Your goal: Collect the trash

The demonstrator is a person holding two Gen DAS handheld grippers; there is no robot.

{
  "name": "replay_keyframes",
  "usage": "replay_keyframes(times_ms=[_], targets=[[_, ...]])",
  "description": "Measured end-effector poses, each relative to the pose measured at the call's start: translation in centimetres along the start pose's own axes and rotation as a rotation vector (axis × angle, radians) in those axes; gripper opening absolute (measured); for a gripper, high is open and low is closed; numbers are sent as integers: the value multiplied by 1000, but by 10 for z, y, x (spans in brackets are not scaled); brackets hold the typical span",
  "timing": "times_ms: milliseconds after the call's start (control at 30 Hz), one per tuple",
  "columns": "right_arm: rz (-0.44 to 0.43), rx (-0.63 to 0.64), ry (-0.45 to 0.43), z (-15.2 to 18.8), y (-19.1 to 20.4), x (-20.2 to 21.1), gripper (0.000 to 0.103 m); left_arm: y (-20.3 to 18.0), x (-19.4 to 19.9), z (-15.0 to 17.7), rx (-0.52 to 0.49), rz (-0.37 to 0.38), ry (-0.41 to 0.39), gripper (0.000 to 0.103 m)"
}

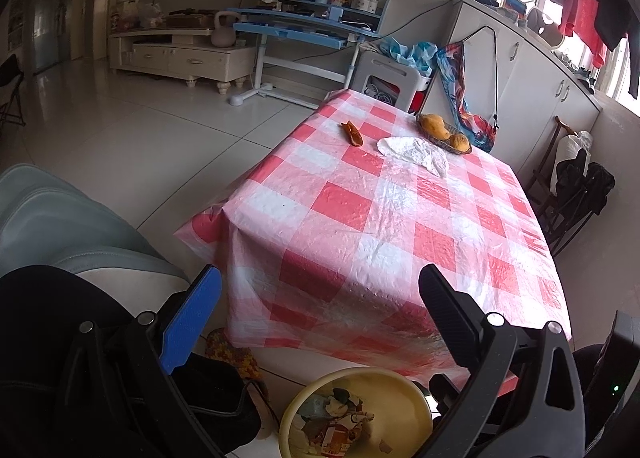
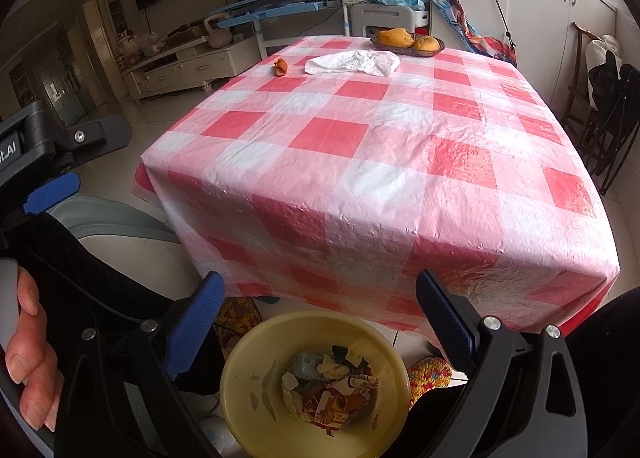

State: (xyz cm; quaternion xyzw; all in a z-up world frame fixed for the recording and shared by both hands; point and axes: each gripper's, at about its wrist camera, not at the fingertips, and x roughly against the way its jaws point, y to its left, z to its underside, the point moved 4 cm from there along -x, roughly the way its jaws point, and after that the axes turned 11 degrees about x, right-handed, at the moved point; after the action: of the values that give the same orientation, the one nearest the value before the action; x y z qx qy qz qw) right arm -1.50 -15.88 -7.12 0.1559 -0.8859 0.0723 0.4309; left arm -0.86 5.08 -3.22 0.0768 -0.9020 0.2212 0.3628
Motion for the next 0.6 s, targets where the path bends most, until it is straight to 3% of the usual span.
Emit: replay_keyframes(times_ms=[600], targets=[[50,84,46,2,10,-12,93,2,-1,-7,38,23,6,96]])
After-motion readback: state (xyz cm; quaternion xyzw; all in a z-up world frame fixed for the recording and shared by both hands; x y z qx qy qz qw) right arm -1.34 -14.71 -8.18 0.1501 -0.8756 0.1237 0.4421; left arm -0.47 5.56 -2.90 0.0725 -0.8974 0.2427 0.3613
